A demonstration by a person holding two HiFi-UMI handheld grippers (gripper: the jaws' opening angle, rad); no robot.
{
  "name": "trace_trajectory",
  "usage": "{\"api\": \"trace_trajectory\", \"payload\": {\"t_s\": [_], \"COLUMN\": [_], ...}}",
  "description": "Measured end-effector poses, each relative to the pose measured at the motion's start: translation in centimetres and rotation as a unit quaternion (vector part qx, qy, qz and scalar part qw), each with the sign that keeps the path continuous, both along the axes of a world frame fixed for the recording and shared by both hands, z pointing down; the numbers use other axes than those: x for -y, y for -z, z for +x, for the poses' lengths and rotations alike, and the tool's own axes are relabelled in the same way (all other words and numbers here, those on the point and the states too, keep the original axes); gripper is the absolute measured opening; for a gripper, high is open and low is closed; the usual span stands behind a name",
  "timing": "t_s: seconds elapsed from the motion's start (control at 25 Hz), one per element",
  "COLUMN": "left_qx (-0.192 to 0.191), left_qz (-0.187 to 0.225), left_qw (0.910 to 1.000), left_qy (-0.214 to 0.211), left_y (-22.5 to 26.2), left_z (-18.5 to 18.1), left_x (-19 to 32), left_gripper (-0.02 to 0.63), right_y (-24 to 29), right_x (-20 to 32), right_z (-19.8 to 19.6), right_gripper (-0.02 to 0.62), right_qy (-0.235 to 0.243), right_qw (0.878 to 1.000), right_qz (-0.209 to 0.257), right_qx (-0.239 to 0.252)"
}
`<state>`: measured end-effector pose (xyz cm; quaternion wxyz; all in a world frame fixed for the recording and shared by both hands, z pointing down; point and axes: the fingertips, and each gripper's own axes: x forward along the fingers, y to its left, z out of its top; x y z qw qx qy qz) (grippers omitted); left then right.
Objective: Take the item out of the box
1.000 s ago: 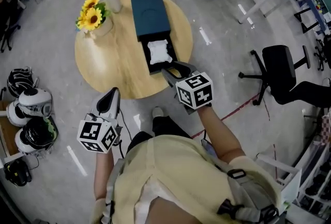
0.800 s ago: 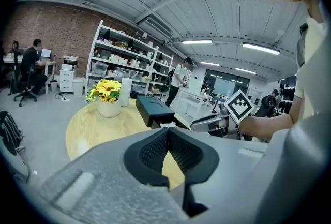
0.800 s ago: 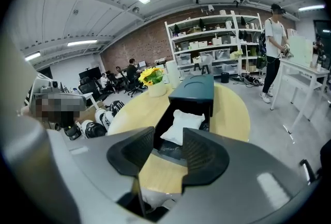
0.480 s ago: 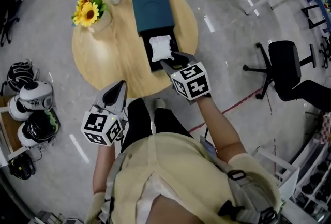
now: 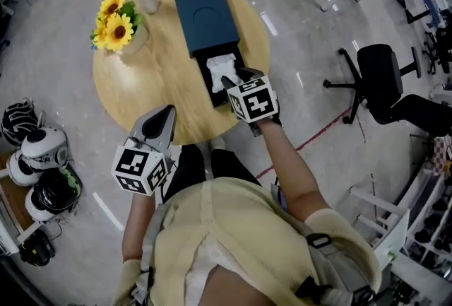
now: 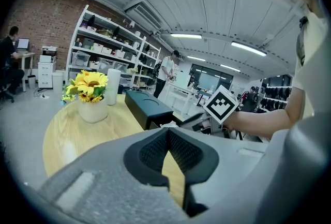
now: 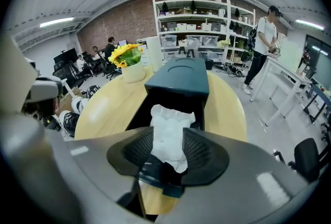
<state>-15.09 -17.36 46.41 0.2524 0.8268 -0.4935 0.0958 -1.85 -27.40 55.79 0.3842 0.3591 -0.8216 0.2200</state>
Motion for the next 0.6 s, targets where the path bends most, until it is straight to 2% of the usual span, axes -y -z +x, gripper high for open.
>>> {"api": "trace_trajectory", "payload": {"t_s": [0.24,0.32,0.48,0.6], "left_qx": [-0.009,-0.013,-0.019,-0.023], "left_qz": [-0.004,-0.007,-0.012,-0.009], "left_qw": [0.9997,0.9995,0.9989,0.9983], "left_qy": [-0.023,-0.027,-0.041,-0.053], "left_y": [-0.4,-0.8,-1.2,-1.3], "left_z": [-1.9,-2.5,-3.1,-3.1], "left_x": [1.6,2.0,2.9,3.7], "left_gripper": [0.006,0.006,0.006,0.006], "right_y": [-1.9,-2.6,-3.5,-3.4], "right_x": [1.9,2.3,1.9,2.5], "right_z": [0.2,0.4,0.4,0.2], "right_gripper": [0.166,0.144,0.124,0.120], "right_qy": [-0.047,-0.062,-0.069,-0.062], "right_qw": [0.997,0.994,0.989,0.990], "right_qz": [-0.023,-0.032,-0.053,-0.044], "right_qx": [-0.060,-0.087,-0.118,-0.117]}}
